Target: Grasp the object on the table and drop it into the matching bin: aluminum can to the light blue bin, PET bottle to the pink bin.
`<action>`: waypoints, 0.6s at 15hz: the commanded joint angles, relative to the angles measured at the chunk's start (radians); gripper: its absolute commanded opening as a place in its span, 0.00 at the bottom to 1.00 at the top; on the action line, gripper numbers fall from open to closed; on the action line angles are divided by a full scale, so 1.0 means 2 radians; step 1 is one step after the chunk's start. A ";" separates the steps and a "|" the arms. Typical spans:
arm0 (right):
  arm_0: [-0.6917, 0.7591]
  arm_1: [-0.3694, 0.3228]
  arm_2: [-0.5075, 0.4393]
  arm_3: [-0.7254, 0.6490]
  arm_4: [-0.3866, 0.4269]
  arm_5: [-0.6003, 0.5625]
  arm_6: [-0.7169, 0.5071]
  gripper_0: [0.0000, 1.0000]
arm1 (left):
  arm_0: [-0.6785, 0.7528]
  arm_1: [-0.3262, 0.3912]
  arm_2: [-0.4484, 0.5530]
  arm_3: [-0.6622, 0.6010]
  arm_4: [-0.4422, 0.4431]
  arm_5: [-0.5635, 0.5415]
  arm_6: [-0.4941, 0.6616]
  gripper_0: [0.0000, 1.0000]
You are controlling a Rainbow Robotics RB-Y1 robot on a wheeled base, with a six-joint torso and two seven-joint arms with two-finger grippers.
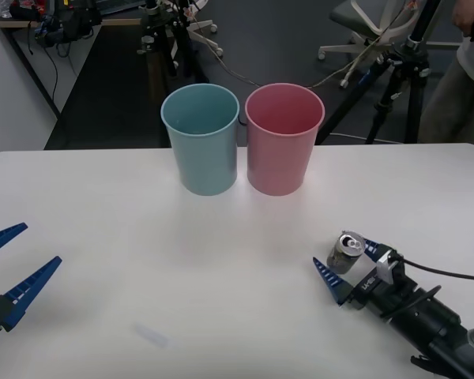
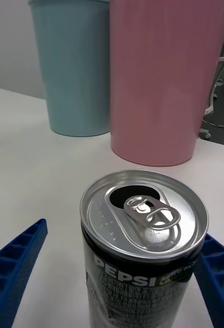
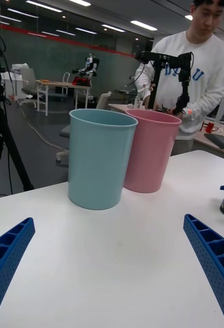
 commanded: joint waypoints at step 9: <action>0.000 0.001 -0.006 0.000 0.000 -0.009 -0.003 0.00 | 0.000 0.000 0.000 0.000 0.000 0.000 0.000 1.00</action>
